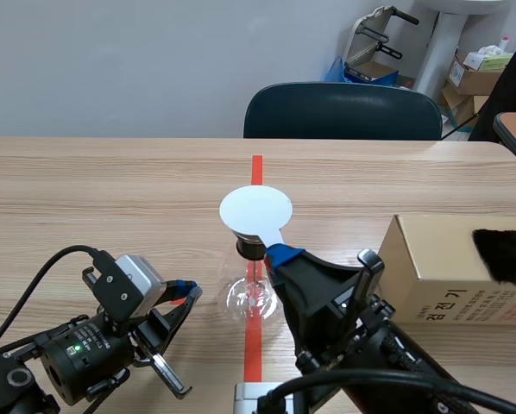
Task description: Do the electroscope experiment
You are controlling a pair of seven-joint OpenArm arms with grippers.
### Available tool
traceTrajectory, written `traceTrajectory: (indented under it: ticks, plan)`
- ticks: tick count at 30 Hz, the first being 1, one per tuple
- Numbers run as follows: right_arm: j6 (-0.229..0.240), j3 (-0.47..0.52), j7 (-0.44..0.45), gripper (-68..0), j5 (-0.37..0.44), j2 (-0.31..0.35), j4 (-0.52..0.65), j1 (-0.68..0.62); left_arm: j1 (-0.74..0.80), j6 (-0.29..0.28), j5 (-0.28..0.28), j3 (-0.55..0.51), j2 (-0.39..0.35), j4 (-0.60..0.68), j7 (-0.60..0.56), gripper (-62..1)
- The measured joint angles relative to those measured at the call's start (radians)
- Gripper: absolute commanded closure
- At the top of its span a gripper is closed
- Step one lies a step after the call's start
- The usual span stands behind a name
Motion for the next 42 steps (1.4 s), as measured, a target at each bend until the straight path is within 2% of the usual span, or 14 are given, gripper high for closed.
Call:
traceTrajectory:
  ticks: [6, 16, 23, 33, 37, 42]
  plan:
    - [0.000, 0.000, -0.145, -1.0, 0.000, 0.002, 0.000, 0.000, 0.000, 0.000, 0.000, 0.000, 0.000, 0.000, 0.000, -5.5]
    - [0.000, 0.000, -0.471, -1.0, 0.000, 0.003, 0.000, 0.000, 0.000, 0.000, 0.000, 0.000, 0.000, 0.000, 0.000, -5.5]
    - [0.000, 0.000, -0.600, -1.0, 0.000, 0.002, 0.000, 0.000, 0.000, 0.000, 0.000, 0.000, 0.000, 0.000, 0.000, -5.5]
    - [0.000, 0.000, -0.593, -1.0, 0.000, 0.002, 0.000, 0.000, 0.000, 0.000, 0.000, 0.000, 0.000, 0.000, 0.000, -5.5]
    - [0.000, 0.000, -0.526, -1.0, 0.000, 0.002, 0.000, 0.000, 0.000, 0.000, 0.000, 0.000, 0.000, 0.000, 0.000, -5.5]
    - [0.000, 0.000, -0.385, -1.0, 0.000, 0.002, 0.000, 0.000, 0.000, 0.000, 0.000, 0.000, 0.000, 0.000, 0.000, -5.5]
